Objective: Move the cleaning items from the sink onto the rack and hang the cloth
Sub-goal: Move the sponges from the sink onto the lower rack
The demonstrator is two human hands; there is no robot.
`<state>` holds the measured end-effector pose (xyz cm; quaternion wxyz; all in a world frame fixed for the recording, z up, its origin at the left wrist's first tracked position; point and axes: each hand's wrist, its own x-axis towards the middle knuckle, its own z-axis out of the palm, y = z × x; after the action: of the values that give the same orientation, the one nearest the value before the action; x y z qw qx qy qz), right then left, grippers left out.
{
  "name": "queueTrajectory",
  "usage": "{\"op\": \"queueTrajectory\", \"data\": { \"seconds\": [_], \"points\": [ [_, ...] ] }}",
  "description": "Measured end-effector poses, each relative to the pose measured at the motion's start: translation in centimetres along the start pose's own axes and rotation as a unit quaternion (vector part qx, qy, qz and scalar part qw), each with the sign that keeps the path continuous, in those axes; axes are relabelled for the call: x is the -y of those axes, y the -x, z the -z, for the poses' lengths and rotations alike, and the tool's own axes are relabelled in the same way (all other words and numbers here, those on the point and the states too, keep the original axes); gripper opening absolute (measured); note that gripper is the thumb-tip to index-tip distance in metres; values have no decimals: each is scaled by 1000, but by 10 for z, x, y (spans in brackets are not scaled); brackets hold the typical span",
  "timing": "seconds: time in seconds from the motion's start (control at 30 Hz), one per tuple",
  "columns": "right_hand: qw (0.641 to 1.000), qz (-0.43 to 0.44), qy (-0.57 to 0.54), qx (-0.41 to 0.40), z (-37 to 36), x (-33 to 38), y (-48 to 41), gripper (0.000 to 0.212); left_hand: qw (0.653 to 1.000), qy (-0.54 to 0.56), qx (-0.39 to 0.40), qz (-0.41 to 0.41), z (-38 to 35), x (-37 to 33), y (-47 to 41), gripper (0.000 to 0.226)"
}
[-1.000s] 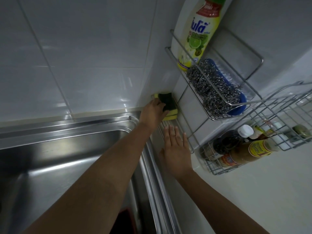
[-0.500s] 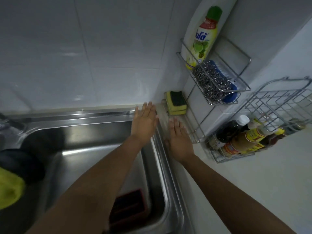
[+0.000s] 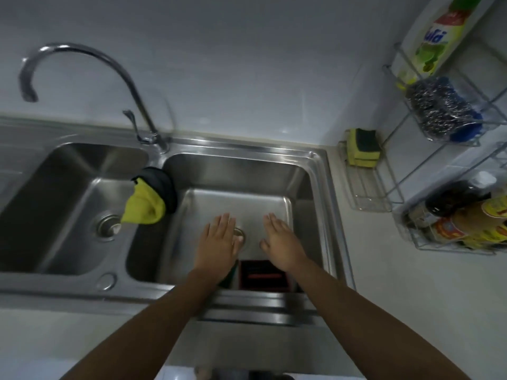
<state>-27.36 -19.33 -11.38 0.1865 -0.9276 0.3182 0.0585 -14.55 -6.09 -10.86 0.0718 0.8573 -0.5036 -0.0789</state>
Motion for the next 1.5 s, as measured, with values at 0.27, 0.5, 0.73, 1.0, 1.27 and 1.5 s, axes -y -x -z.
{"op": "queueTrajectory", "data": {
  "seconds": [0.27, 0.5, 0.73, 1.0, 1.27, 1.5],
  "points": [
    [979, 118, 83, 142, -73, 44, -28, 84, 1000, 8, 7, -4, -7, 40, 101, 55],
    [925, 202, 220, 233, -112, 43, -57, 74, 997, -21, 56, -43, -12, 53, 130, 57],
    [930, 212, 215, 209, -125, 43, -70, 61, 996, -21, 72, -42, -16, 54, 128, 60],
    [965, 158, 118, 171, -122, 47, -68, 58, 996, -11, 79, -43, -14, 54, 125, 61],
    [989, 82, 28, 122, -98, 37, -53, 68, 997, 3, 76, -19, -10, 49, 109, 61],
    [1000, 13, -10, 12, -38, 8, -39, 73, 997, 46, 58, -29, -2, 26, 46, 66]
  ]
}}
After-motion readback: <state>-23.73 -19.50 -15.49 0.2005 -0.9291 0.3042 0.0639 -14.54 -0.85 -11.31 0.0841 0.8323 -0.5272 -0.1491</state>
